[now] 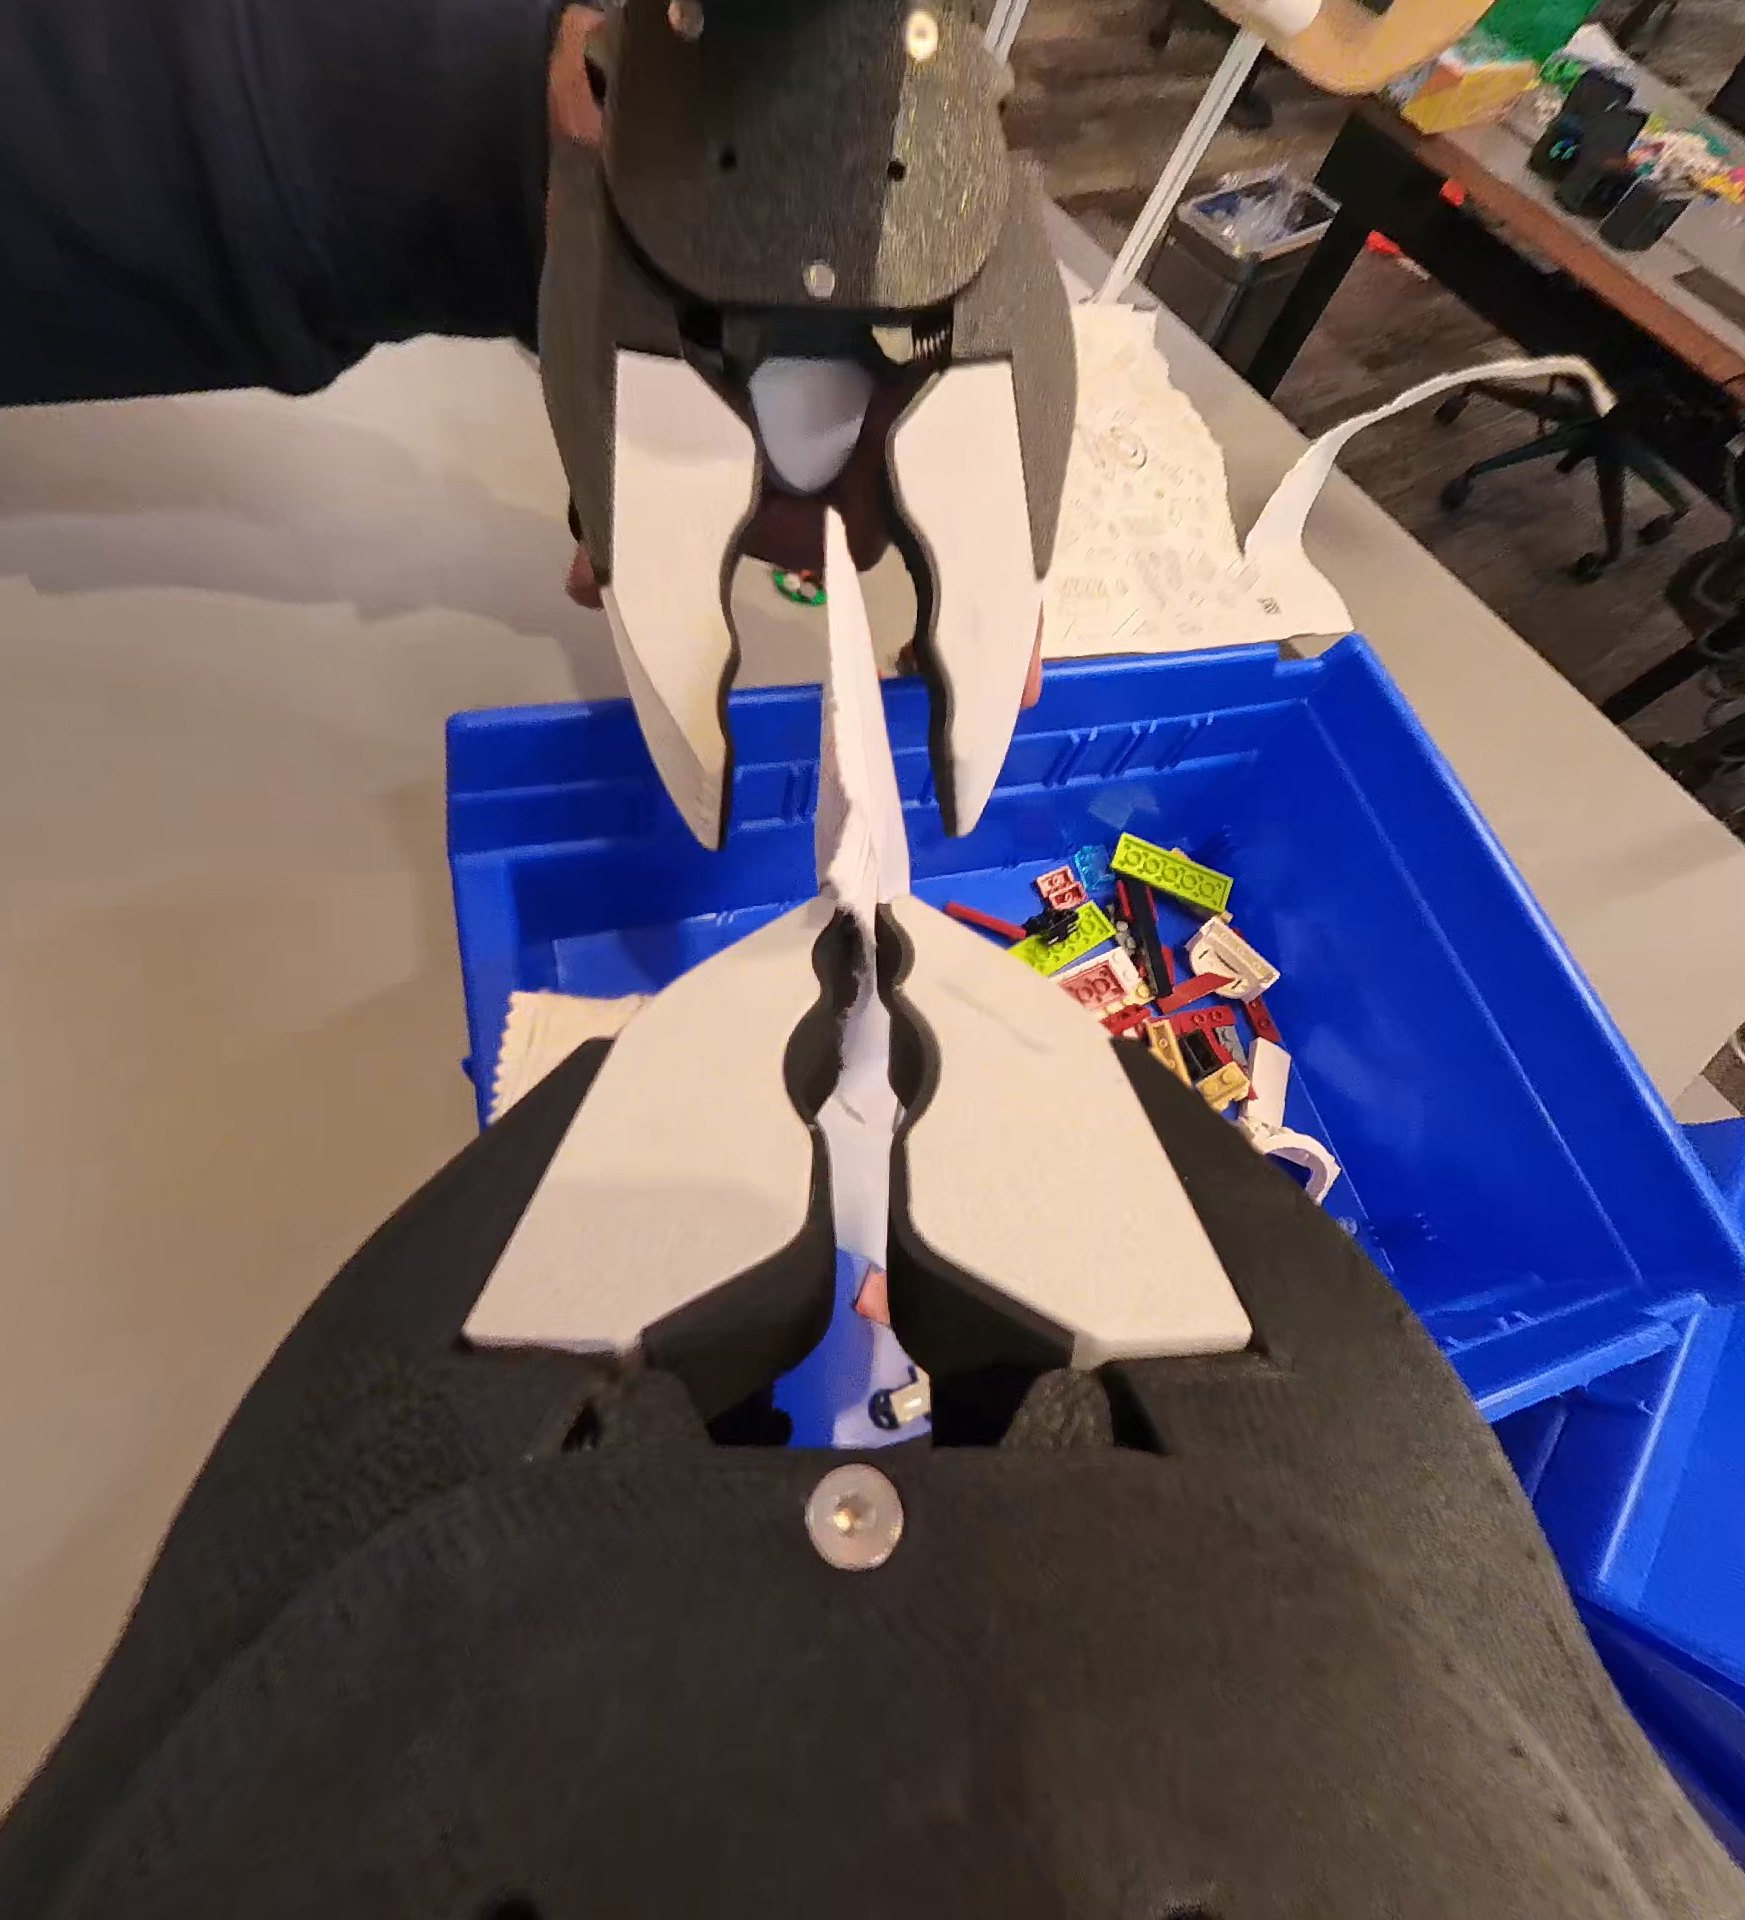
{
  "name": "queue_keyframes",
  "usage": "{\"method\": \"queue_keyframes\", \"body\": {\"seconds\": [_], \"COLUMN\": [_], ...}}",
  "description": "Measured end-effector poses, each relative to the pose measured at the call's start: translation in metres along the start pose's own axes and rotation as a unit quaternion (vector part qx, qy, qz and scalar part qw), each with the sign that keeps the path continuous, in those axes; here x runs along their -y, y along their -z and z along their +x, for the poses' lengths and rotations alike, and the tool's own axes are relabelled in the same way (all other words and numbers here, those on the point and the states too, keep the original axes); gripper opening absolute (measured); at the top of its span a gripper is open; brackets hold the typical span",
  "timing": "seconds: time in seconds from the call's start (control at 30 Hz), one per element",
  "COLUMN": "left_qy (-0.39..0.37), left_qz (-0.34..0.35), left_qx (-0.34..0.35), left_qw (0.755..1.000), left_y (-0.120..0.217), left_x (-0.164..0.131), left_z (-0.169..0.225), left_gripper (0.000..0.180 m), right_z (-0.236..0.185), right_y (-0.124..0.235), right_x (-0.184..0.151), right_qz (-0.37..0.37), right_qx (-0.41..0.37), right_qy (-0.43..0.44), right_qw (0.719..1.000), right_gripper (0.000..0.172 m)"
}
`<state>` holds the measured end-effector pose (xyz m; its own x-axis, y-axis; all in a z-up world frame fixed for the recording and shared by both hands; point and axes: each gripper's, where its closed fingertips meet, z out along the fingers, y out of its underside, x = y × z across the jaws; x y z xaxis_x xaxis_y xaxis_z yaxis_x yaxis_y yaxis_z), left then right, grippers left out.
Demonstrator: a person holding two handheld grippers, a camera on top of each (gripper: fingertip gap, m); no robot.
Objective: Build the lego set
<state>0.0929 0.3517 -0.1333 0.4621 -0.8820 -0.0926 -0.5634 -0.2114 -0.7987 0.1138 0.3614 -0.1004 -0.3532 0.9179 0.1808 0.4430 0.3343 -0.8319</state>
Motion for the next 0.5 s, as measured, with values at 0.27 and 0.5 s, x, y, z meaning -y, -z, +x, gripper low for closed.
{"method": "queue_keyframes", "body": {"seconds": [0.27,0.5], "left_qy": [-0.053,-0.091], "left_qz": [0.003,-0.156], "left_qx": [-0.004,-0.093], "left_qw": [0.999,0.979], "left_y": [0.000,-0.017], "left_x": [0.013,-0.008], "left_z": [-0.003,0.010], "left_gripper": [0.016,0.016], "right_z": [0.000,-0.013], "right_y": [-0.001,-0.002], "right_x": [-0.001,-0.041], "right_qz": [0.000,-0.121], "right_qx": [-0.020,-0.011], "right_qy": [-0.011,0.009], "right_qw": [1.000,0.993], "right_gripper": [0.004,0.010]}}
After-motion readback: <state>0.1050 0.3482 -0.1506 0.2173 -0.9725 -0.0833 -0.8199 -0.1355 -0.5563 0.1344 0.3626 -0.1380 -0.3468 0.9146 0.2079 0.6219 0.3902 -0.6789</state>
